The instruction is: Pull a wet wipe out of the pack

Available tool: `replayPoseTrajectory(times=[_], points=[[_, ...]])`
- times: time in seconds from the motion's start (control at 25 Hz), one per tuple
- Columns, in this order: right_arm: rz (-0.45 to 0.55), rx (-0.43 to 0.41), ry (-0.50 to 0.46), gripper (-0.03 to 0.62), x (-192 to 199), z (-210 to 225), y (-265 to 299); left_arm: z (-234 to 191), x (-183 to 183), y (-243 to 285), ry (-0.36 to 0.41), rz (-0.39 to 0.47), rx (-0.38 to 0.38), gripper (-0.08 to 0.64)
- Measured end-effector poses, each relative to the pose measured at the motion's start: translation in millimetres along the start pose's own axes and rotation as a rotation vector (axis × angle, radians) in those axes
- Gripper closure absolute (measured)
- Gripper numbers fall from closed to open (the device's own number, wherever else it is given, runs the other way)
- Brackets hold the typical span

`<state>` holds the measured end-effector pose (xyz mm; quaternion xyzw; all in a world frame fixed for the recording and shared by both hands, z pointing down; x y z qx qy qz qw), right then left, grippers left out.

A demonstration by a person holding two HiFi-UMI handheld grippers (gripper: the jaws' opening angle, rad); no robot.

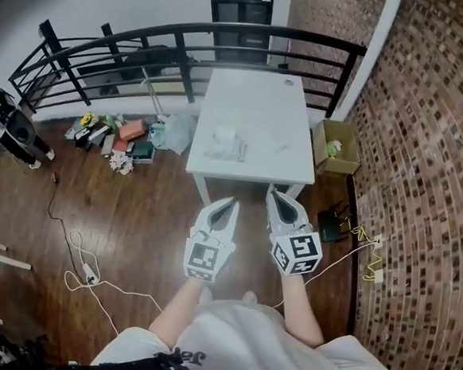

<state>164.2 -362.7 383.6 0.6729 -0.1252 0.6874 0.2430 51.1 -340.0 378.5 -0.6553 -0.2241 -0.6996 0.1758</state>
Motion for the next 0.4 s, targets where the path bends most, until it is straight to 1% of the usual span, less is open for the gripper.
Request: replayPoseTrajectory(times=[0.08,0.24,0.4], points=[[0.009,-0.025,-0.015,0.6,-5,-19,5,-13,-1,-11,-0.009,0.012,-0.018,0.543],[-0.018,-0.099,-0.046,0.6,3,-61,13,-33,1,-26,-0.03,0.019,-0.061,0.544],[-0.023,-0.15,-0.084,0.6,6,-87,19,-46,1,-34,-0.036,0.04,-0.083,0.543]])
Point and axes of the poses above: the fingertips, and each gripper's own axes: y forward along the fingers, z to its right, x out of its underside, the point moved 3 cm from there along -y, backward along the fingers, and after that the axes turned 5 degrees about -z, right-handed, at the moved point
